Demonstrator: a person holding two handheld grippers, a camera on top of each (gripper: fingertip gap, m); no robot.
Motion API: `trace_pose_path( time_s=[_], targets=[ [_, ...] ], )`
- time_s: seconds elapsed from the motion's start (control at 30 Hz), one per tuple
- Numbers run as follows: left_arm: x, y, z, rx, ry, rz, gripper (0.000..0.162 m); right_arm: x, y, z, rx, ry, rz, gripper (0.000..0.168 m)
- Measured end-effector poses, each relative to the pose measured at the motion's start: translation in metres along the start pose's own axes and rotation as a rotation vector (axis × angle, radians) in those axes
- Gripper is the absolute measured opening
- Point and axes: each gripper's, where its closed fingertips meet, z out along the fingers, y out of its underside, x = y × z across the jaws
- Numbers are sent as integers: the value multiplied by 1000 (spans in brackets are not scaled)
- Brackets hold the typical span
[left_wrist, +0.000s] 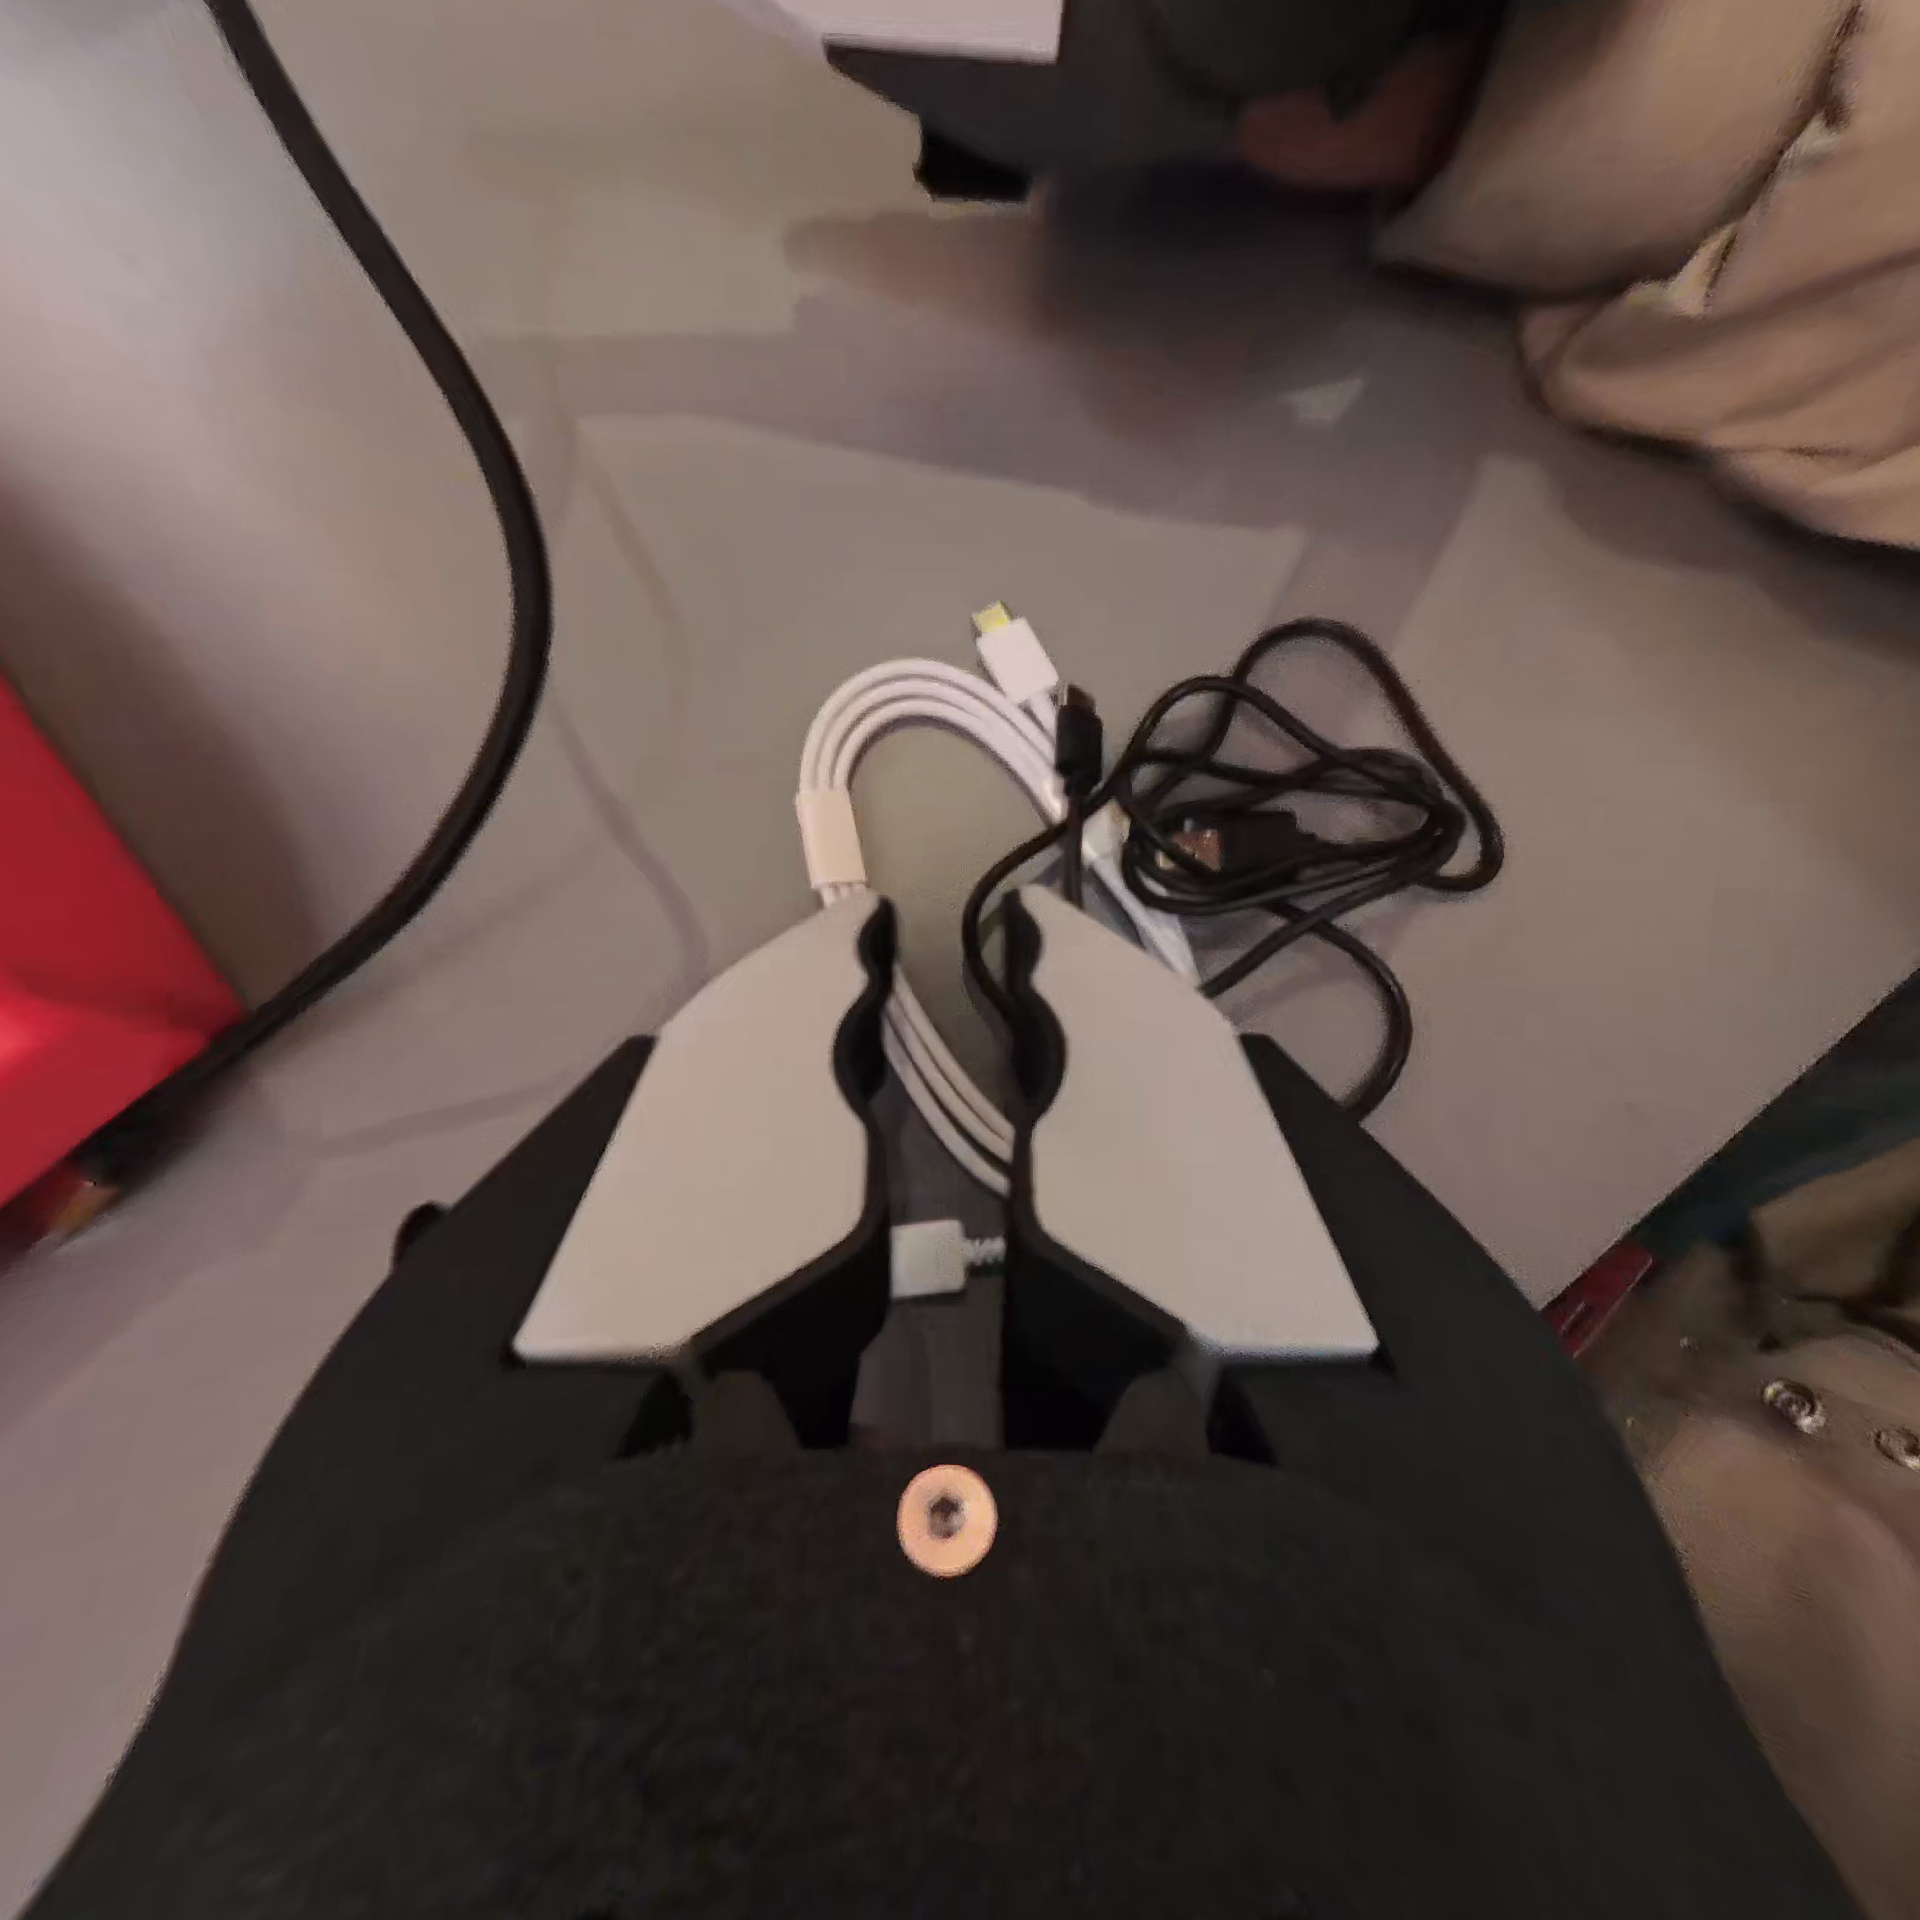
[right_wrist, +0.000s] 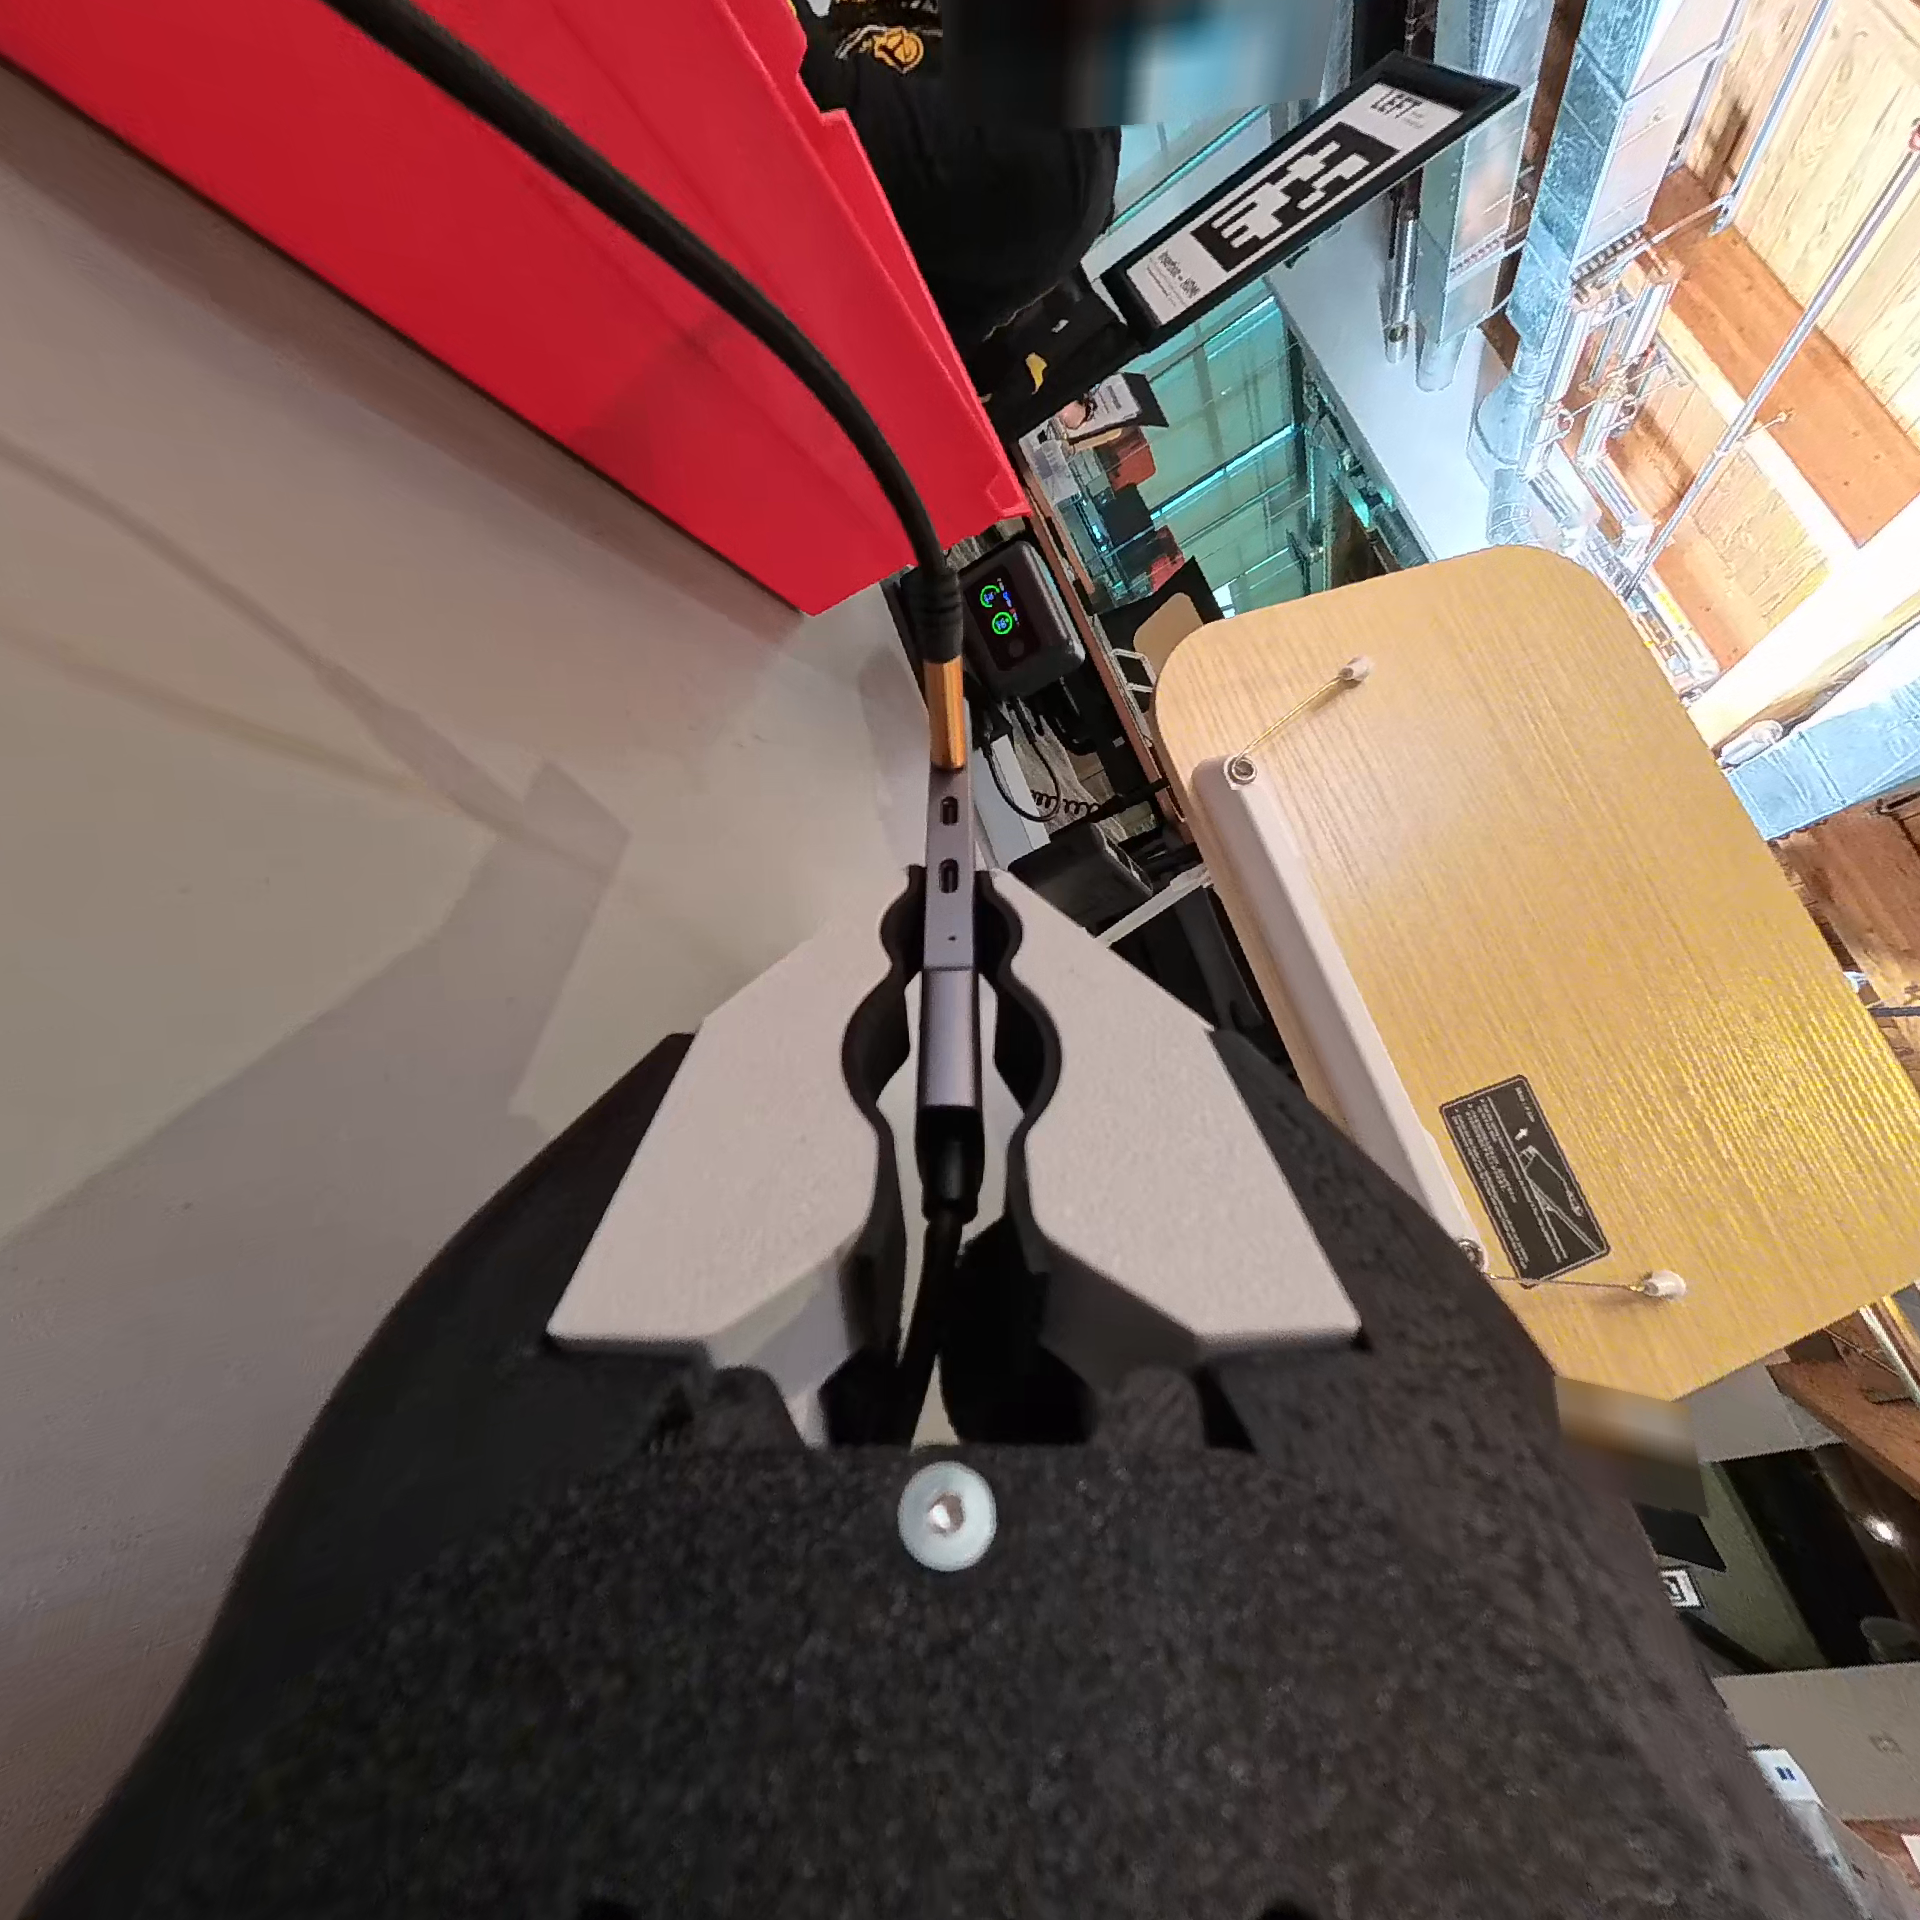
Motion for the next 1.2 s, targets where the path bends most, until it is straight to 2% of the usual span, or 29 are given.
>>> trace_pose_path(
  time_s=[0.03,0.13,0.23,0.33,0.43,0.47,0.53,0.67,0.77,0.97,1.07,1.2],
  targets=[
    [1,-5,-2,27,3,-8,25,0,0,0,0,0,1,8],
    [7,-20,-12,112,15,-44,20,0,0,0,-1,1,2,8],
    [16,-15,-5,62,54,-28,13,-1,0,0,0,-2,0,7],
    [26,-9,7,1,110,-24,16,-1,-1,1,0,-3,-4,7],
    [26,-1,14,-49,97,4,16,-1,-1,0,1,-1,-4,7],
    [27,-1,14,-48,100,4,7,0,-1,0,1,0,-4,7],
    [26,4,15,-74,82,28,4,-1,-1,0,1,-2,-3,8],
    [24,-2,11,-49,60,70,2,-1,-2,0,5,0,-9,7],
    [18,-16,2,-19,63,99,2,2,-4,-1,17,14,-20,7],
    [-17,-77,-15,50,124,-7,2,6,-11,-3,33,72,-113,7],
    [-33,-104,-9,51,145,-70,1,11,-15,-5,24,122,-184,7],
    [-49,-121,6,46,160,-172,1,16,-23,-9,39,175,-257,7]
  ],
)
